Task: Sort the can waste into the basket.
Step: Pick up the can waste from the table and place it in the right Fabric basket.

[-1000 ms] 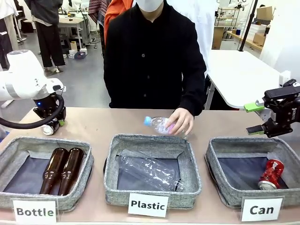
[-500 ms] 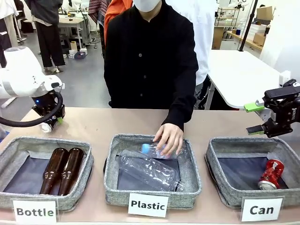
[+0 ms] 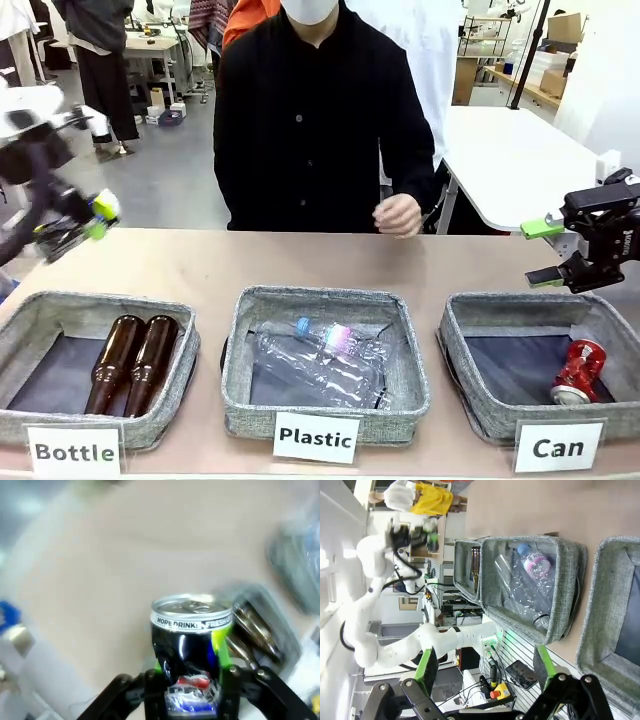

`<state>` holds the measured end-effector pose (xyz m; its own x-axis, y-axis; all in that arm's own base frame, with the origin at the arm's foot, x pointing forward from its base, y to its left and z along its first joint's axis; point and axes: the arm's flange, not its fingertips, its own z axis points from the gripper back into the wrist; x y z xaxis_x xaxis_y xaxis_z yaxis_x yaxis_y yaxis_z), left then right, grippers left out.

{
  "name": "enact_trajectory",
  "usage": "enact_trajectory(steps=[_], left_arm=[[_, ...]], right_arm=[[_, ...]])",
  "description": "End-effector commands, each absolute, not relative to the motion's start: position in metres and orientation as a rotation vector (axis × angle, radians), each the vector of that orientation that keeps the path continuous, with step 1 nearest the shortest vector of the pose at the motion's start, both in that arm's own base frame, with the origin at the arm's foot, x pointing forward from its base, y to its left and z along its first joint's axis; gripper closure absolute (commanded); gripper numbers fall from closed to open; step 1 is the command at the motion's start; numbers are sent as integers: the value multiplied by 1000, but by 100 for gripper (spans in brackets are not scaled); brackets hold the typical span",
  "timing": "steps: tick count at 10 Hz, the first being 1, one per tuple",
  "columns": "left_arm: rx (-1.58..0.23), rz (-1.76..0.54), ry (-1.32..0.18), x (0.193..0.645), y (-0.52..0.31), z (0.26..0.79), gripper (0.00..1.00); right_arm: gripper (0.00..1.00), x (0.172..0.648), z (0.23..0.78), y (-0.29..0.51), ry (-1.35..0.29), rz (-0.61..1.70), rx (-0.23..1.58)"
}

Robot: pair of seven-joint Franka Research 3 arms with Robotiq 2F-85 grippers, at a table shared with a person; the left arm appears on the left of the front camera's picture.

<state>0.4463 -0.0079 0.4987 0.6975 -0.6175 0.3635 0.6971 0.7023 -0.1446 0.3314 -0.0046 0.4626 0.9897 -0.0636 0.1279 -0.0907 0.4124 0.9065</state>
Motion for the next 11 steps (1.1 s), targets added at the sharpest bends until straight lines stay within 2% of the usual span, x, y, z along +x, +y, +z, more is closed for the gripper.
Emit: enact_trajectory(steps=[1,2,3,4,7,8,9,10,11], left_arm=[[-330,-1061,-249,377,36,488,100],[-329,-1119,-327,351,41,478,100],[-267,-991,-420,356,46,476,100],[-366,-1041,-271,364,23,487,100],[-366,-1041,-271,364,23,487,100],[-350,-1058,-295,354,28,481,58],[-316,-974,-326,345,-21,481,58],[-388,-974,-407,339,-84,495,58],[-424,-945,-467,337,-150,515,58]], right_arm=[[0,330,461,-3,-169,22,1144],[0,330,461,-3,-169,22,1144],[0,330,461,-3,-169,22,1144],[0,330,461,-3,-169,22,1144],[0,330,461,-3,-169,22,1144],[0,330,461,-3,-169,22,1144],[0,330,461,-3,-169,22,1144],[0,331,463,-5,-150,17,1147],[0,316,502,-13,-199,46,924]])
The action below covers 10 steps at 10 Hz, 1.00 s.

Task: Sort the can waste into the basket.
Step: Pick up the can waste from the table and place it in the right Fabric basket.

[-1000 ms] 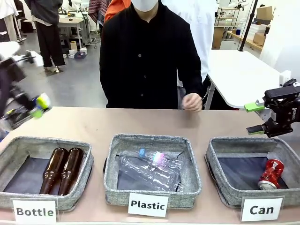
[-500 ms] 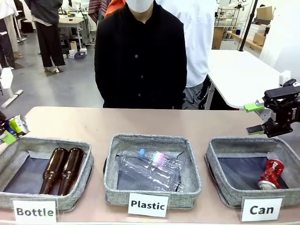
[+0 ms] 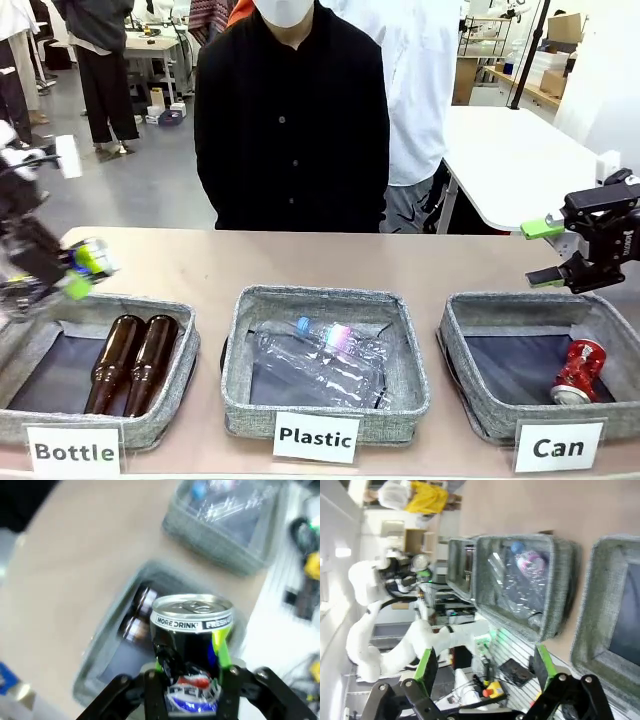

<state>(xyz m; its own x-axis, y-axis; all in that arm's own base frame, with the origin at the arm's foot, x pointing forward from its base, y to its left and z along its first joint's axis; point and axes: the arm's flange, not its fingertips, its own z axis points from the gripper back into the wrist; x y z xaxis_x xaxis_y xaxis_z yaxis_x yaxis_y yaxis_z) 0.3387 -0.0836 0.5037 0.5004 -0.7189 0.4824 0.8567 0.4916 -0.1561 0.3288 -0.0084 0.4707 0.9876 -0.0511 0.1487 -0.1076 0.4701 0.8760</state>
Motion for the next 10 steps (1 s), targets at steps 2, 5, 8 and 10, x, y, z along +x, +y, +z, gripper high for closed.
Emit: enact_trajectory(steps=[2,5,8,10], left_arm=[[-412,-988,-581,333,-280,535,58],[-584,-1130,-563,352,-409,550,58],[-632,-1256,-440,357,-523,549,58],[-629,-1307,-345,352,-598,539,58]], right_arm=[[0,269,552,-53,-199,126,674],[0,205,571,-136,-325,108,522],[0,154,574,-200,-466,27,508],[0,136,570,-224,-565,-25,515]])
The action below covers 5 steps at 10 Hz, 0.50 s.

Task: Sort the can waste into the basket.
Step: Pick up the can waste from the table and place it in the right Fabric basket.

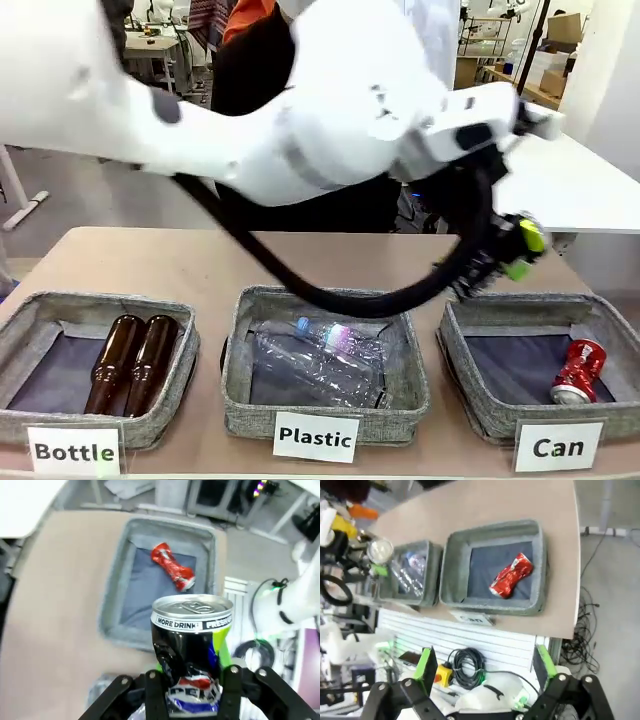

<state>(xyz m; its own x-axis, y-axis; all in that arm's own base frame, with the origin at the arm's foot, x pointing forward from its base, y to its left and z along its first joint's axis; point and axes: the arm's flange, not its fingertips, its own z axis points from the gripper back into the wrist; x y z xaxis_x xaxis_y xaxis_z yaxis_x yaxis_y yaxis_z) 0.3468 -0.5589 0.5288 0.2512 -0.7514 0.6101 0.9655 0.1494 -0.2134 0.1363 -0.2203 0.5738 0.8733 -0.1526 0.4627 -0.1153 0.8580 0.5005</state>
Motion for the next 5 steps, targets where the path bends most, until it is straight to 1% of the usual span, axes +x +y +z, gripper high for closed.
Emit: enact_trajectory(steps=[1,2,3,4,5], left_arm=[[-594,-1308,-335,345,-627,531,58],[-569,-1345,-300,336,-652,523,58],[-511,-1416,-308,333,-670,515,58],[-458,-1419,-343,336,-679,507,58],[-440,-1462,-370,336,-681,501,58]], right_arm=[[0,132,570,-229,-613,-41,522],[0,136,574,-220,-515,-21,545],[0,136,574,-220,-515,-21,545],[0,136,574,-220,-515,-21,545],[0,136,574,-220,-515,-21,545]])
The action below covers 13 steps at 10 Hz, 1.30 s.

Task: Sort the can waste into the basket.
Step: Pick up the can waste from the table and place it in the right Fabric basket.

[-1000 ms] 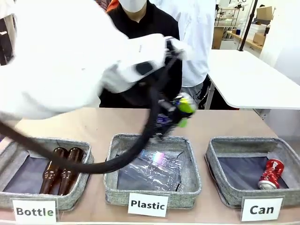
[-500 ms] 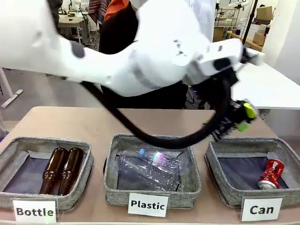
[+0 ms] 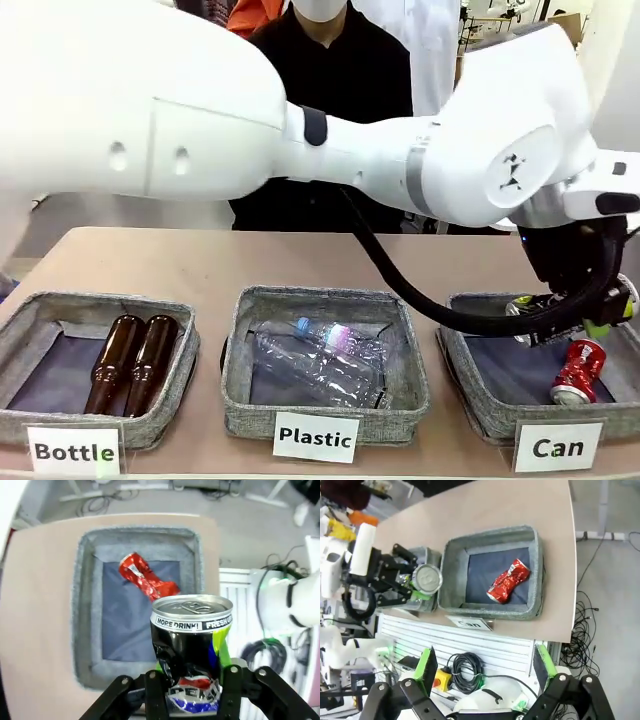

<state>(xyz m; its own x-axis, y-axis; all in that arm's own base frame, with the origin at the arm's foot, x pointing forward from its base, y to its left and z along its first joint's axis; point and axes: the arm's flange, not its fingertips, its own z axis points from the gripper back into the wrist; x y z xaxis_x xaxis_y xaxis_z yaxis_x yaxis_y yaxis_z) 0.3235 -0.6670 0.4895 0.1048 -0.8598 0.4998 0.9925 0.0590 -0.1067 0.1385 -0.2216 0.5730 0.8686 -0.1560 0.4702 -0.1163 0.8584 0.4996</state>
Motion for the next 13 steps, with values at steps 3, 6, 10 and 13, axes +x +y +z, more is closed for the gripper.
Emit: enact_trajectory(steps=[3,6,10,13], left_arm=[[-390,-1534,-435,341,-679,491,58],[-448,-1516,-360,339,-679,486,0],[-430,-1515,-392,336,-671,492,0],[-356,-1497,-406,355,-609,508,0]], right_arm=[[0,136,574,-220,-515,-21,545],[0,136,574,-220,-515,-21,545],[0,136,574,-220,-515,-21,545],[0,136,574,-220,-515,-21,545]])
